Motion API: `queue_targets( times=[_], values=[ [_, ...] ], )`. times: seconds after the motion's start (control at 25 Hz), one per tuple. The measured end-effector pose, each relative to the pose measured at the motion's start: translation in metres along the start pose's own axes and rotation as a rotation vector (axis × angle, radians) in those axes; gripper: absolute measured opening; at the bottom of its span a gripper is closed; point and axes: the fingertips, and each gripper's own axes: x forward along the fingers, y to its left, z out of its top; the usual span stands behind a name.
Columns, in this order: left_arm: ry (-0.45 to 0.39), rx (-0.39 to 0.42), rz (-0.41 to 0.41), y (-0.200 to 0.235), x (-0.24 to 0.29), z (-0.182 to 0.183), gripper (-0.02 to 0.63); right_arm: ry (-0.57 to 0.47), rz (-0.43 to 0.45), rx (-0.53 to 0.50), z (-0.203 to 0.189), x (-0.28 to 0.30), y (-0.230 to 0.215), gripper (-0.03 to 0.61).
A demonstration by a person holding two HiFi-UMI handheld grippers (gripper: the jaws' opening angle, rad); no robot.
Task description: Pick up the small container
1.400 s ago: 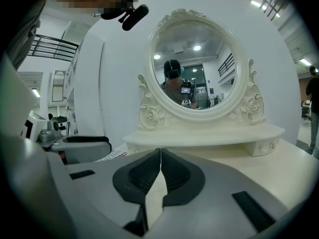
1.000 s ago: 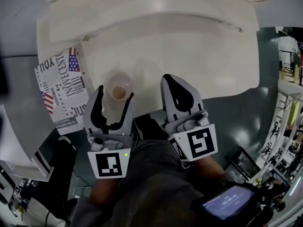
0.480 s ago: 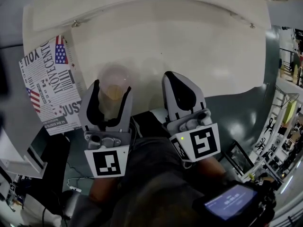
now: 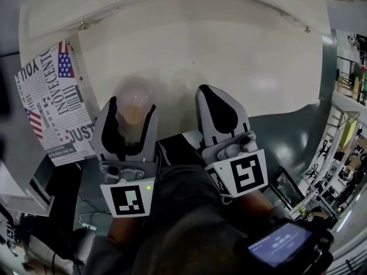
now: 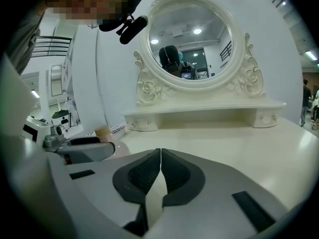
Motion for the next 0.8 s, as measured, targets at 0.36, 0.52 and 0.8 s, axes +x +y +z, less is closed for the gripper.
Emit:
queue_targets(
  times=[0.36,0.52,0.8],
  values=[
    [0.006,0.0,0.014,0.0,-0.001,0.001,0.276,-0.018,0.008,-0.01,0.007,-0.003,0.003,0.014],
    [-0.019,0.025,0.025,-0.002,-0.003,0.008,0.223,-0.023,0.008,-0.009,0.009,-0.006,0.003,0.014],
    [-0.028,0.109,0.036,-0.009,-0.004,0.015,0.137,-0.034,0.012,-0.01,0.012,-0.008,0.004,0.014]
  ],
)
